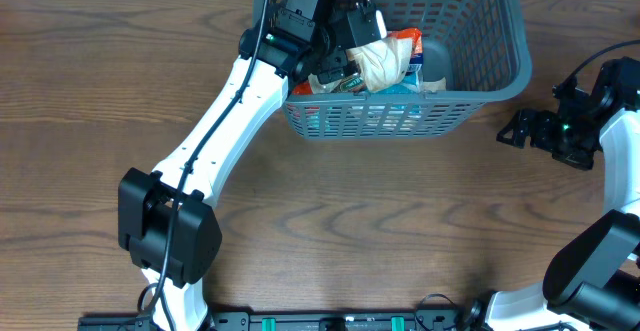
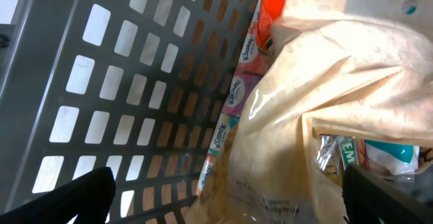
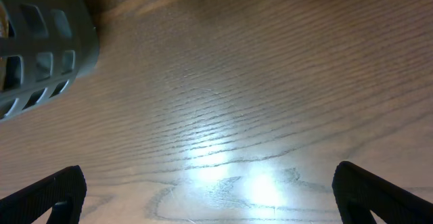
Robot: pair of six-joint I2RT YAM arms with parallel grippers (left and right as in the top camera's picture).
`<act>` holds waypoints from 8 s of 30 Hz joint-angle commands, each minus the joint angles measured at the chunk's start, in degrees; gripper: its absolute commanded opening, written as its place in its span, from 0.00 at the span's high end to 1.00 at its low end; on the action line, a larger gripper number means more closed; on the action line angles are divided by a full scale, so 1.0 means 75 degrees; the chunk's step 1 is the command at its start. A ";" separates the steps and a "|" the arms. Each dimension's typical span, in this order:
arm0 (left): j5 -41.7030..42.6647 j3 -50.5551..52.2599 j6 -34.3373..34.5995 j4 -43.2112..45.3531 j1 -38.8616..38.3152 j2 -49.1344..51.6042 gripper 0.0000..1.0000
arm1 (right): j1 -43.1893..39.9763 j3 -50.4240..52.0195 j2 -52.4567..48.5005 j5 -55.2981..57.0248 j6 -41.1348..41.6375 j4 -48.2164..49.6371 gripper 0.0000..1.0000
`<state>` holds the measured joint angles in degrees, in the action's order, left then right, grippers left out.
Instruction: Pack container
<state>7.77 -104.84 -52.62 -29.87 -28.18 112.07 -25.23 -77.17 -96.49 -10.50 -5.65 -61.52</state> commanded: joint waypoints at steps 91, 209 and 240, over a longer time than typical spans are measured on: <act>-0.0918 0.9530 0.7198 0.1419 0.5249 -1.1409 0.01 | 0.3276 0.6041 0.9066 0.1795 0.1207 0.3404 0.01; -0.0918 0.9530 0.7198 0.1419 0.5249 -1.1409 0.01 | 0.3468 1.0247 1.2820 0.2486 0.0918 0.7740 0.01; -0.1652 1.2109 0.7143 0.4948 0.3162 -1.3537 0.01 | 0.3468 1.0247 1.2820 0.2486 0.0921 0.7740 0.01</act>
<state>-2.72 -18.96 0.67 4.05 -4.25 12.16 1.08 -0.56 -0.84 7.53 0.45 -3.40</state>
